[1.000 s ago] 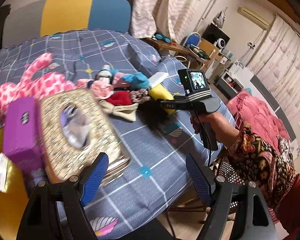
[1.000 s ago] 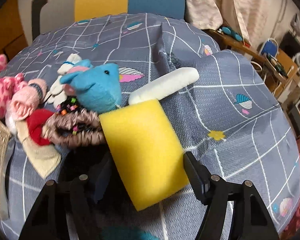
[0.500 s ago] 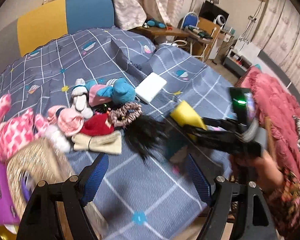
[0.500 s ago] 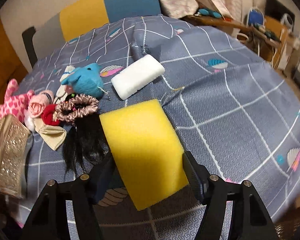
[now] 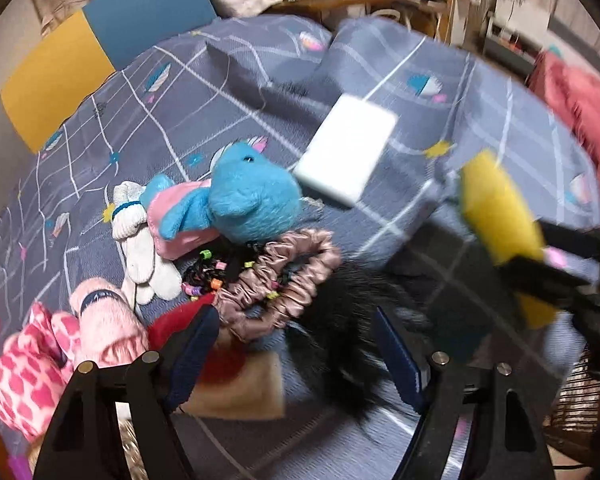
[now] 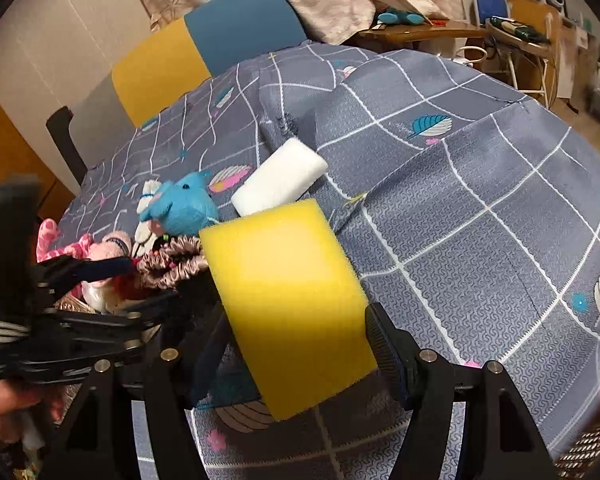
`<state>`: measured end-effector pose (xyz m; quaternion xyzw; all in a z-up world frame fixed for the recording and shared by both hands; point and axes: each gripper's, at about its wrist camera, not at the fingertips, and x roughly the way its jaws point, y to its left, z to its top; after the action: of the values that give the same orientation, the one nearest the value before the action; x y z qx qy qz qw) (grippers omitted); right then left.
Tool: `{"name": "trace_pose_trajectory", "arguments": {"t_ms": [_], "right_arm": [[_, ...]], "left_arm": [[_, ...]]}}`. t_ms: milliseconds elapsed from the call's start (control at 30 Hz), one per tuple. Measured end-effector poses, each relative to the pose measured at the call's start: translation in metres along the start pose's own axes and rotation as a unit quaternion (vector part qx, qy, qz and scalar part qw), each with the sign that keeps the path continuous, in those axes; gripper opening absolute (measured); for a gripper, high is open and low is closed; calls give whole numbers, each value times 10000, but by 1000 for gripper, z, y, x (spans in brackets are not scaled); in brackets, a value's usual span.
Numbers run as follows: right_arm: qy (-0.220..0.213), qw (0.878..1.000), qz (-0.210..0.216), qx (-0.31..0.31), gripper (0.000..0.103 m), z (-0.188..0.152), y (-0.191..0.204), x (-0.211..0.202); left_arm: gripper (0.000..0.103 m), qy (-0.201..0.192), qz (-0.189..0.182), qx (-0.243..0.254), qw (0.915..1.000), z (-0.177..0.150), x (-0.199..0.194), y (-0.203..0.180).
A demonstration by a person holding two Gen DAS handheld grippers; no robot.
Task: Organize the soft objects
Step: 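Grasp the pink satin scrunchie with the left tool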
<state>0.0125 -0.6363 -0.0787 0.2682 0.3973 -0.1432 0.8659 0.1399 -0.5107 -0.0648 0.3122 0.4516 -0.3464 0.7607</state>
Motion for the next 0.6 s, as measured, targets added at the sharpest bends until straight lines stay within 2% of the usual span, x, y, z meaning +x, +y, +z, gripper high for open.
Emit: {"name": "trace_pose_trajectory", "arguments": {"t_ms": [100, 133, 200, 267, 433, 600], "right_arm": [[11, 9999, 27, 105, 68, 2, -3, -1], [16, 9999, 33, 135, 68, 2, -4, -1], [22, 9998, 35, 182, 69, 3, -6, -1], [-5, 9998, 34, 207, 69, 3, -7, -2], [-13, 9997, 22, 242, 69, 3, -9, -1], [-23, 9997, -13, 224, 69, 2, -9, 0]], "left_arm": [[76, 120, 43, 60, 9999, 1, 13, 1], [70, 146, -3, 30, 9999, 0, 16, 3], [55, 226, -16, -37, 9997, 1, 22, 6], [29, 263, -82, -45, 9996, -2, 24, 8], [24, 221, -159, -74, 9996, -8, 20, 10], [20, -44, -442, -446, 9980, -18, -7, 12]]}}
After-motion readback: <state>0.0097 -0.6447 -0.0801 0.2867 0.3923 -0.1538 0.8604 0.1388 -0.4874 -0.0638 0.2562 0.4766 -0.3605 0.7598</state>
